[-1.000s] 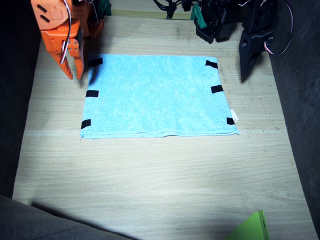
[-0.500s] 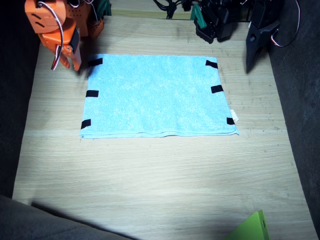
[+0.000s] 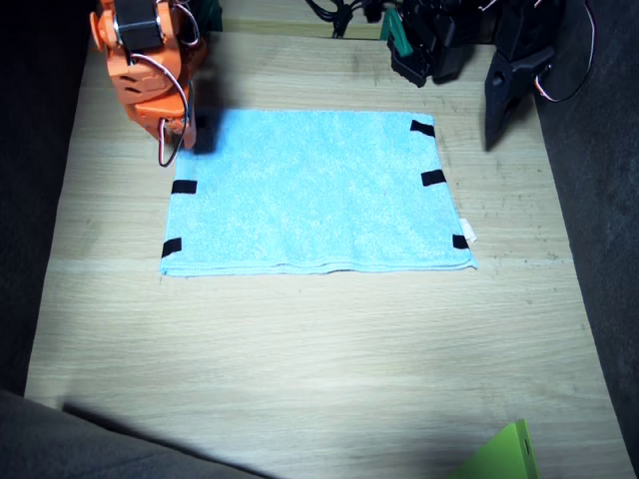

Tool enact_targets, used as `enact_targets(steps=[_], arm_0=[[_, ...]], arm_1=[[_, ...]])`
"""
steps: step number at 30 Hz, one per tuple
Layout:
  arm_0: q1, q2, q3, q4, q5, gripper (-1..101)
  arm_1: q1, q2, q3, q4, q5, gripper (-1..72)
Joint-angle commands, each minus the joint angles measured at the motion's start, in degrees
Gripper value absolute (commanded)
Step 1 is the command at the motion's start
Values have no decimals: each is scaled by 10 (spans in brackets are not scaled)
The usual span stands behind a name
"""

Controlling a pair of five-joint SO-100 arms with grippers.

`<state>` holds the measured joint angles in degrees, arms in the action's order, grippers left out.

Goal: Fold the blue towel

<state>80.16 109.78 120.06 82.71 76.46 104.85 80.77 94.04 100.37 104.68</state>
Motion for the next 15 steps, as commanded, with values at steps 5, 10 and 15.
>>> enact_targets(steps=[5,10,15], arm_0=[[0,11,-17,-3,-3,28],[-4,18,-26,-2,-4,37],[5,27,-35,4,3,38]], arm_1=[[8,21,-23,2,-9,294],[-18,-21,-68,4,-1,297],[-33,-61,-87,-5,1,283]])
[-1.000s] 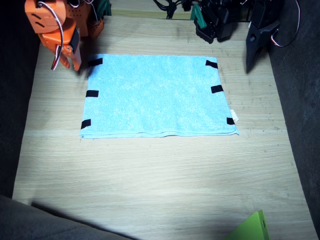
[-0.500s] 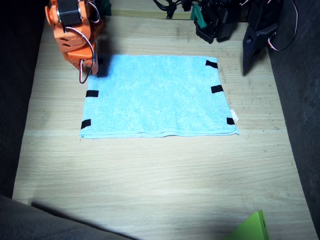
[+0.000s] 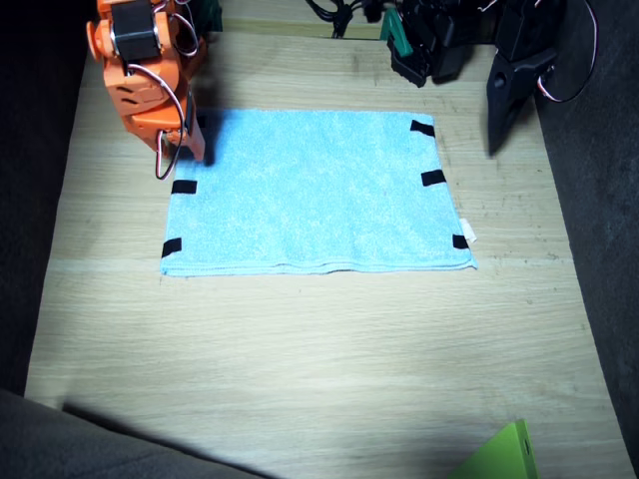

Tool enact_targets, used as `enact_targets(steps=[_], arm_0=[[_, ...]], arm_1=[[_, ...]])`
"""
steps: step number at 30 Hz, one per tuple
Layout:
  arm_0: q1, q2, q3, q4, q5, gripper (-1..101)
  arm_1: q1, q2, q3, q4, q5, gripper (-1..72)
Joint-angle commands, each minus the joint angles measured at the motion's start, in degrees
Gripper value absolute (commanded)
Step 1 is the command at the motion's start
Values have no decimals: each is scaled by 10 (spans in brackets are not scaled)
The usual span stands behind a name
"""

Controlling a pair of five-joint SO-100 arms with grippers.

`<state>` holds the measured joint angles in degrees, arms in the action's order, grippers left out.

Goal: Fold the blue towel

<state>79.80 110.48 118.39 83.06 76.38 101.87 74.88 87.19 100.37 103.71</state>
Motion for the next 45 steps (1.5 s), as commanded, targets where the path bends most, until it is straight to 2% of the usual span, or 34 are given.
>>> enact_targets(steps=[1,13,15,16,19,20,27,34,45], arm_0=[[11,20,-18,-2,5,38],[14,-8,-40,-5,11,32],[18,-6,-45,-2,12,32],[21,-4,-45,-1,15,32],[27,-4,-45,-1,18,32],[27,-5,-45,-1,18,31],[12,-16,-33,-10,14,10],[-17,-5,-2,-24,10,-2],[-39,7,69,-70,-4,-3]], arm_1=[[-4,-10,-18,-9,11,281],[3,-100,-7,-51,17,266],[4,-119,-7,-56,17,246],[5,-127,-8,-58,16,217],[12,-152,-22,-51,17,32],[15,-158,-28,-47,19,1],[39,-132,-51,-2,34,1],[84,-83,-108,104,58,1],[161,-65,-129,109,37,0]])
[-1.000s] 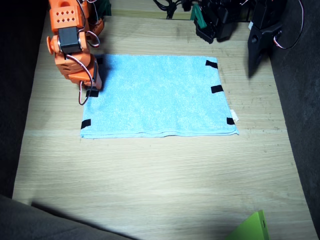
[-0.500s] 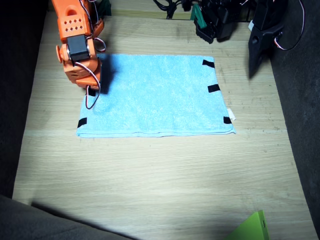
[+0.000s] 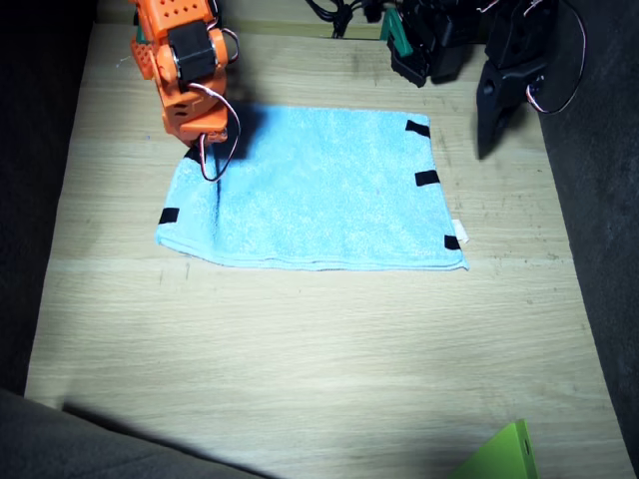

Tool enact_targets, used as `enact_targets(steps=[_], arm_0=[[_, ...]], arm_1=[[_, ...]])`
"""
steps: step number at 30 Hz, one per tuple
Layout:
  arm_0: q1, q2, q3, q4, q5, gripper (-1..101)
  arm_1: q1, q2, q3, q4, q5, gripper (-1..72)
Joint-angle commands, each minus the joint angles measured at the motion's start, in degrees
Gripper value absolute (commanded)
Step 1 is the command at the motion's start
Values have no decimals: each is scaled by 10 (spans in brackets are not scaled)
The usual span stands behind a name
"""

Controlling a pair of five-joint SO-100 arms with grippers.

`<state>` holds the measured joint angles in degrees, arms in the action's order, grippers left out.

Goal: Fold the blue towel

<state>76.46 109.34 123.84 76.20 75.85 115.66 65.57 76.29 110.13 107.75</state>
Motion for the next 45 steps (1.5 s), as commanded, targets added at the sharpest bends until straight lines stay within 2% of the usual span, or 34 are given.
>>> enact_targets(steps=[1,10,23,45], arm_0=[[-6,18,19,-5,2,-3],[-21,19,47,-39,4,-3],[-30,4,65,-66,5,-3],[-34,6,69,-69,10,-3]], arm_1=[[28,26,-29,11,-5,0],[72,18,-133,12,-49,0],[198,-76,-238,13,-92,-1],[240,-77,-349,15,-164,-2]])
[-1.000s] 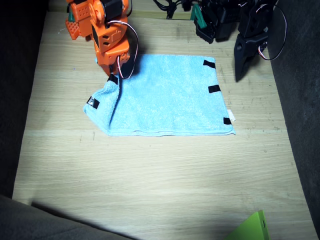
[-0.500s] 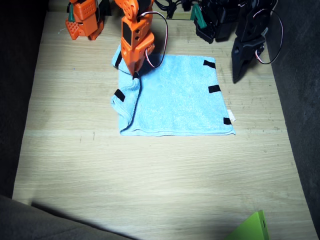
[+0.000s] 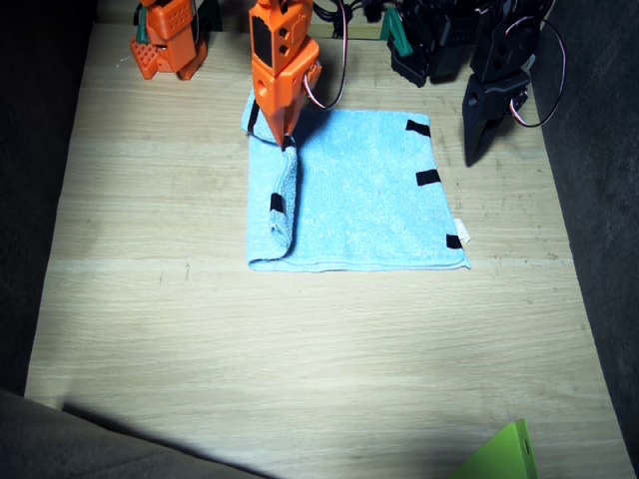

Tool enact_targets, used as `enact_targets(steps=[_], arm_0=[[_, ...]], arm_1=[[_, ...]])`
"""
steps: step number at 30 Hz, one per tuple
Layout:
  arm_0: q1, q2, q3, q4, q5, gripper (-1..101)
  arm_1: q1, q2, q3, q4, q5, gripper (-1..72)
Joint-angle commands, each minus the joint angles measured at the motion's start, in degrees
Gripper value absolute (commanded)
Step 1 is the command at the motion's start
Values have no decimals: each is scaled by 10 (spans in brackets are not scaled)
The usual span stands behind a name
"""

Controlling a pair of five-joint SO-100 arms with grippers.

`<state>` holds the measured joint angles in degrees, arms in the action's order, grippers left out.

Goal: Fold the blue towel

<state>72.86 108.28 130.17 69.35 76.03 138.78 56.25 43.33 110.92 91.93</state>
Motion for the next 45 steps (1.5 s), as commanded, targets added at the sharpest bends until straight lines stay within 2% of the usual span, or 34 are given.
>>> enact_targets(steps=[1,16,22,23,24,27,35,45], arm_0=[[2,17,5,0,8,-3],[0,43,22,-4,11,-1],[-1,46,23,-4,11,2],[-1,46,23,-5,11,1],[-1,46,23,-5,11,1],[-1,45,23,-5,12,0],[-3,37,20,-5,16,1],[-4,18,9,-4,18,-2]], arm_1=[[10,10,-21,7,-10,-2],[29,-140,-106,7,-68,-3],[60,-183,-108,7,-92,-3],[67,-185,-109,7,-94,17],[73,-186,-115,7,-95,83],[84,-171,-116,7,-101,189],[96,-71,-96,8,-118,193],[127,47,-47,9,-100,170]])
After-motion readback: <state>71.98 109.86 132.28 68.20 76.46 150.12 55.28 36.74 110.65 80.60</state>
